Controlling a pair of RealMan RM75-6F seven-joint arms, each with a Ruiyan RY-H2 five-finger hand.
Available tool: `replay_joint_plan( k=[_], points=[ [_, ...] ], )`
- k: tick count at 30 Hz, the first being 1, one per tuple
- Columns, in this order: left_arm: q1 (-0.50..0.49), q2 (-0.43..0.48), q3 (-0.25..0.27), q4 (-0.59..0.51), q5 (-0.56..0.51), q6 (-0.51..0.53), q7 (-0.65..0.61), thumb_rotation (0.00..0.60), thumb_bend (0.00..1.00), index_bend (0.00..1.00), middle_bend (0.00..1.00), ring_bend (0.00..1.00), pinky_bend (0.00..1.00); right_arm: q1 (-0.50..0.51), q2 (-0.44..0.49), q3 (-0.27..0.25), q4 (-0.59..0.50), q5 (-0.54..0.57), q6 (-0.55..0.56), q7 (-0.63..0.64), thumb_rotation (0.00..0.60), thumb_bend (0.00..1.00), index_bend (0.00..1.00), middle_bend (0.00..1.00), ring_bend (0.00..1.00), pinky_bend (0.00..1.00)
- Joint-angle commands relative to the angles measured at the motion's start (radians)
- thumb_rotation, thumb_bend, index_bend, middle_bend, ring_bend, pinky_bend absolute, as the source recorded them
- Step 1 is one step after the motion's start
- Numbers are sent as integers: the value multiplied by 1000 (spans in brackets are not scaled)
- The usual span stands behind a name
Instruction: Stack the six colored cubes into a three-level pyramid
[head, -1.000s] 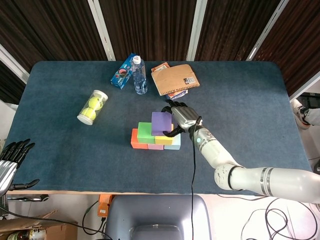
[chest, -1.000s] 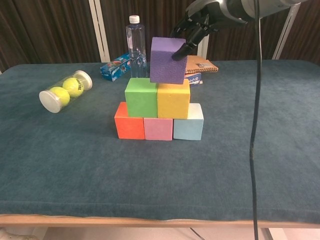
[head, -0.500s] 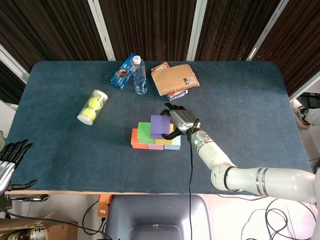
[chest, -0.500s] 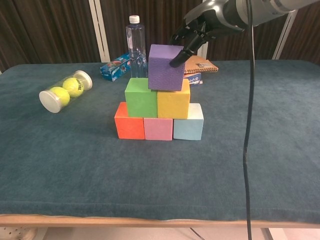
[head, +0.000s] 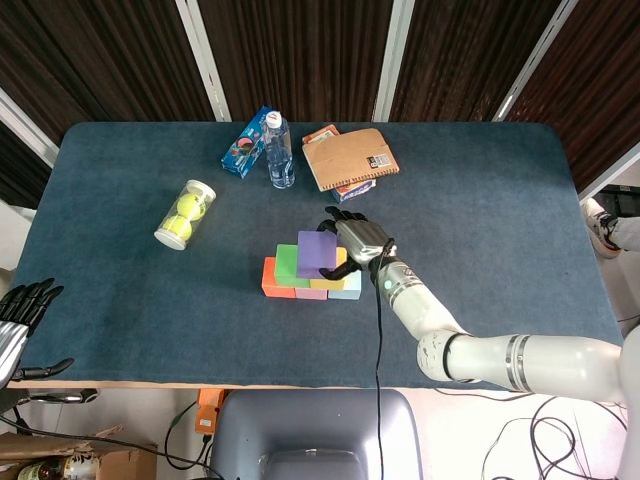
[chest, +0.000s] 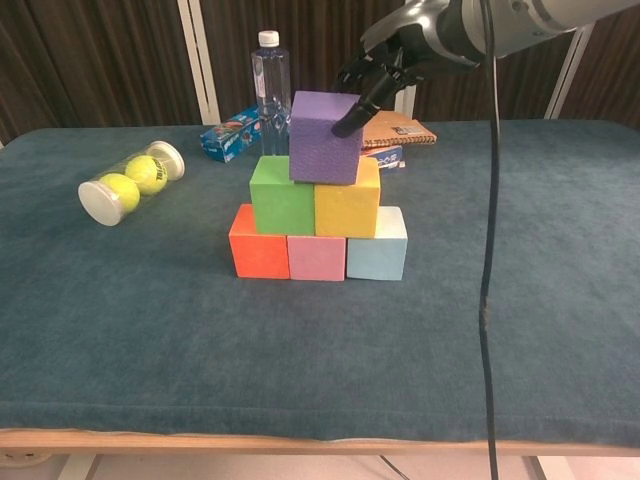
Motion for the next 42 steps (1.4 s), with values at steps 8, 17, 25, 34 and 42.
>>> replay_joint_plan(
  k=[8, 17, 25, 34, 42],
  points=[
    [0, 1, 0, 3, 0, 1, -3, 492, 101, 25, 0, 0, 67, 3, -7, -5, 6, 5, -2, -2, 545, 306, 186, 0, 0, 0],
    [1, 4, -2, 0, -1, 4, -1, 487, 101, 25, 0, 0, 67, 5, -8, -9, 7, 2, -9, -3, 545, 306, 187, 0, 0, 0],
    [2, 6, -2, -3, -1, 4, 1, 488, 101, 25, 0, 0, 67, 8, -5, -14, 0, 6, 4, -10, 545, 304, 166, 0, 0, 0],
    [4, 5, -1, 0, -1, 5, -3, 488, 101, 25, 0, 0, 67, 12, -32, -9, -2, 12, 78, -25, 546, 279, 254, 0, 0, 0],
    [8, 5, 0, 7, 1, 11, -11, 488, 101, 25, 0, 0, 67, 16, -44, 4, -15, 32, 123, -57, 544, 277, 329, 0, 0, 0]
  ],
)
